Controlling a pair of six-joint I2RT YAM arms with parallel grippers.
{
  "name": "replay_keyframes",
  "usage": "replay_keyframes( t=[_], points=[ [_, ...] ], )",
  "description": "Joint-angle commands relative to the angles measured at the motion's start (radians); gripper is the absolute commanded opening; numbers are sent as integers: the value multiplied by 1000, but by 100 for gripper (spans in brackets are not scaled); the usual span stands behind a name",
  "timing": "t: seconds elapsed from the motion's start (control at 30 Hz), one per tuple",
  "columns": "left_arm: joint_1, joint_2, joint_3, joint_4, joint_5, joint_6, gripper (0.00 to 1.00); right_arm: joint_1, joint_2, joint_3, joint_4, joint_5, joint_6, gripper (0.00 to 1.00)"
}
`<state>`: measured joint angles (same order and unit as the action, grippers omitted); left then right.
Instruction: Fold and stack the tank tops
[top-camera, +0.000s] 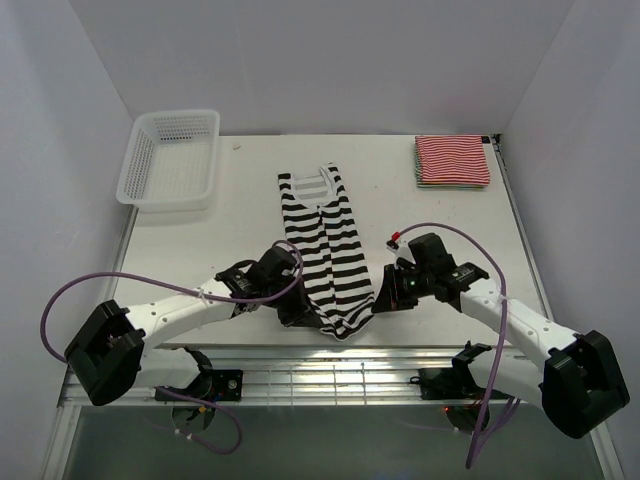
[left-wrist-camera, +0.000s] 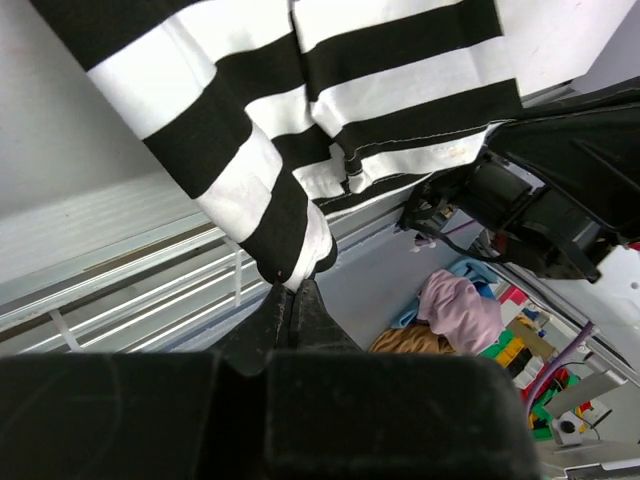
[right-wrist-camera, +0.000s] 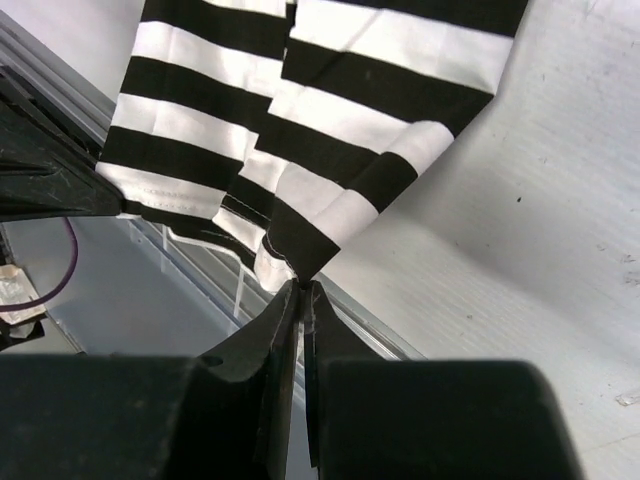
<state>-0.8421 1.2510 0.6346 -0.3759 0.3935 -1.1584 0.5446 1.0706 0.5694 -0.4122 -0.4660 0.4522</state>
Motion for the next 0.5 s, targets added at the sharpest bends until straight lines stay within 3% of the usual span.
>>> replay_keyframes(
  t=[0.0, 0.2, 0.47],
  points=[
    [44, -27, 72, -63, -35, 55, 0, 2, 17, 81, -16, 26, -26, 8],
    [171, -19, 119, -44, -19, 104, 0, 0, 93, 224, -4, 151, -29, 8],
    [279, 71, 236, -17, 7, 180, 0, -14, 261, 414, 73, 207, -52, 8]
  ],
)
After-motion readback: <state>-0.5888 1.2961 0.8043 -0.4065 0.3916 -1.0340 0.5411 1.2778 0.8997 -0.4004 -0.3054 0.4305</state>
